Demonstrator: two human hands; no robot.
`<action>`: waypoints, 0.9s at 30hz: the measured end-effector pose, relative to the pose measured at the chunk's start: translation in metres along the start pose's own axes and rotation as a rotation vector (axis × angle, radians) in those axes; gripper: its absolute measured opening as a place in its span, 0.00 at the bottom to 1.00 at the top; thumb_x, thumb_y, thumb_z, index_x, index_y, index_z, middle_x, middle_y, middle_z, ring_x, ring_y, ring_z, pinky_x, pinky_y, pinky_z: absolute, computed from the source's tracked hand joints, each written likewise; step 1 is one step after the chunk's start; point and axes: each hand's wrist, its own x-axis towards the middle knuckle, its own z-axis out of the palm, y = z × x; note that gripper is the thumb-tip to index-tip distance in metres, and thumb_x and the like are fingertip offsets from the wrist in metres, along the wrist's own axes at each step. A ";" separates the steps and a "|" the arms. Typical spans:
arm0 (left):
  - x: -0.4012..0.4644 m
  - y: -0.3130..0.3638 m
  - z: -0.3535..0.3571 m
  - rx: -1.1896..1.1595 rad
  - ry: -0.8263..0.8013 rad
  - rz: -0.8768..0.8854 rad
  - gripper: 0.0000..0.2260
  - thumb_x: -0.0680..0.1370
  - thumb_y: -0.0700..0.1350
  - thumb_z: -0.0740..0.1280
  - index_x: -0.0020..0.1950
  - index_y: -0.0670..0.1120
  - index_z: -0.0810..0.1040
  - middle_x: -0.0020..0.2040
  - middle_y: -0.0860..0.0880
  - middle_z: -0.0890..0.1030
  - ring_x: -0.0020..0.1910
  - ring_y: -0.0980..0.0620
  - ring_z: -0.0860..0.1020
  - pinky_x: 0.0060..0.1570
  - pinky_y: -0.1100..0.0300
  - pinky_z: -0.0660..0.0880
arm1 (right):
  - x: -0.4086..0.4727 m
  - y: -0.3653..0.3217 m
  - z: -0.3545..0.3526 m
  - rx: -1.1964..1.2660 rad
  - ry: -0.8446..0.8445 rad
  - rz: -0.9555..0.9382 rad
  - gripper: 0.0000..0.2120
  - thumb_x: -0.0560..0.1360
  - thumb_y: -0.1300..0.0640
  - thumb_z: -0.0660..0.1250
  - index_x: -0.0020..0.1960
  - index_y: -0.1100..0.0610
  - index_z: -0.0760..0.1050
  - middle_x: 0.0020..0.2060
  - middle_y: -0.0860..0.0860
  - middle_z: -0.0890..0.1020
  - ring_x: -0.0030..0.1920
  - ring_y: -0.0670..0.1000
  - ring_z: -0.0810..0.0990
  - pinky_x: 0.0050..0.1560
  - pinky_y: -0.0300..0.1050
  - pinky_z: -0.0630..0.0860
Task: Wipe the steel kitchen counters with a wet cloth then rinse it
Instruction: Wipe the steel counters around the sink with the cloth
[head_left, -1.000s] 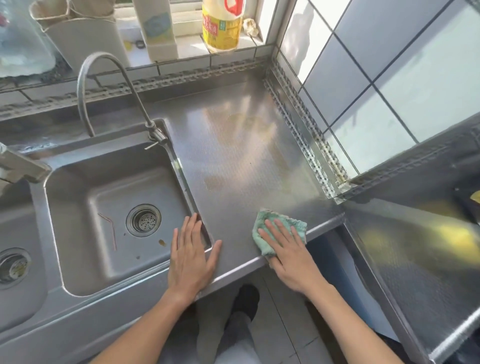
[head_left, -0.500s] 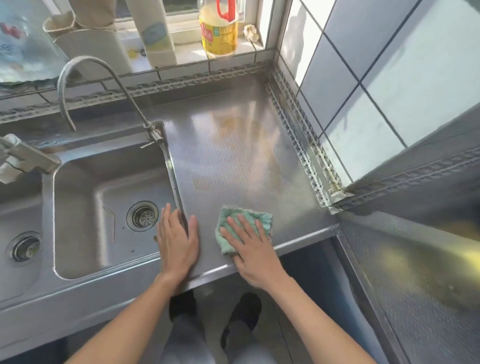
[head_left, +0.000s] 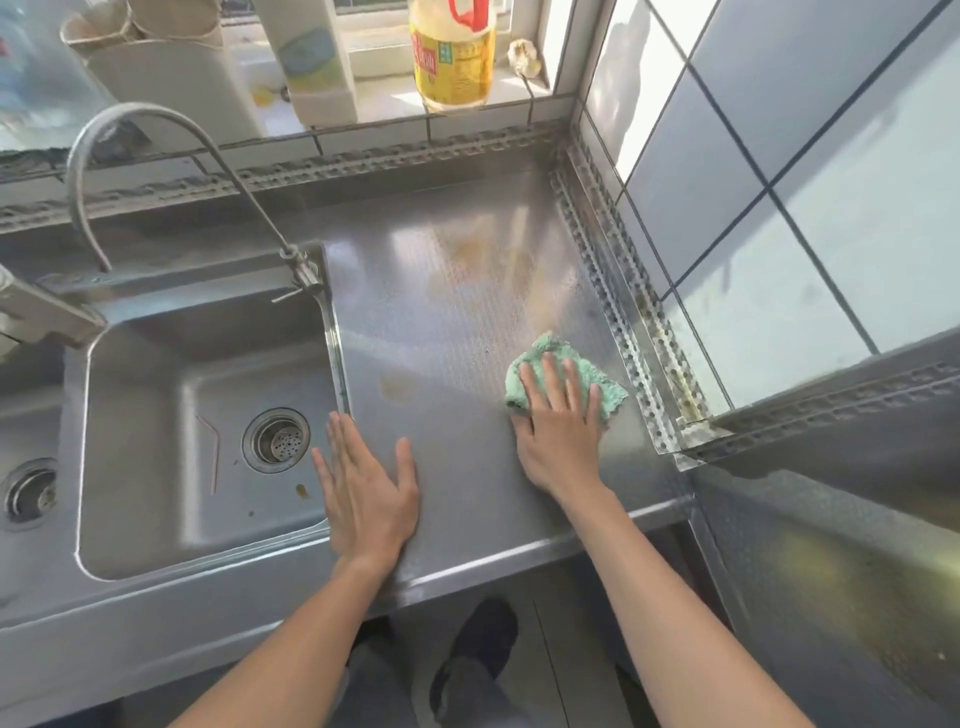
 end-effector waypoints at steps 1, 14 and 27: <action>0.002 0.001 0.000 0.001 -0.001 -0.005 0.40 0.83 0.65 0.49 0.86 0.40 0.46 0.86 0.42 0.52 0.86 0.49 0.48 0.84 0.51 0.39 | -0.002 -0.012 0.004 0.002 0.002 -0.054 0.29 0.85 0.43 0.50 0.84 0.44 0.47 0.83 0.47 0.44 0.82 0.53 0.36 0.80 0.62 0.35; -0.002 0.001 -0.002 0.026 -0.013 -0.012 0.38 0.84 0.65 0.48 0.86 0.44 0.42 0.87 0.44 0.49 0.84 0.56 0.40 0.85 0.50 0.41 | 0.001 0.066 -0.026 -0.064 -0.054 -0.234 0.29 0.83 0.42 0.49 0.83 0.43 0.50 0.83 0.44 0.47 0.82 0.47 0.38 0.82 0.60 0.42; 0.000 0.002 0.000 0.026 0.003 -0.036 0.38 0.83 0.65 0.49 0.86 0.42 0.45 0.86 0.44 0.53 0.82 0.58 0.42 0.85 0.48 0.44 | -0.006 -0.002 0.001 0.032 -0.030 -0.440 0.31 0.80 0.52 0.61 0.82 0.46 0.59 0.83 0.46 0.56 0.83 0.52 0.49 0.81 0.61 0.45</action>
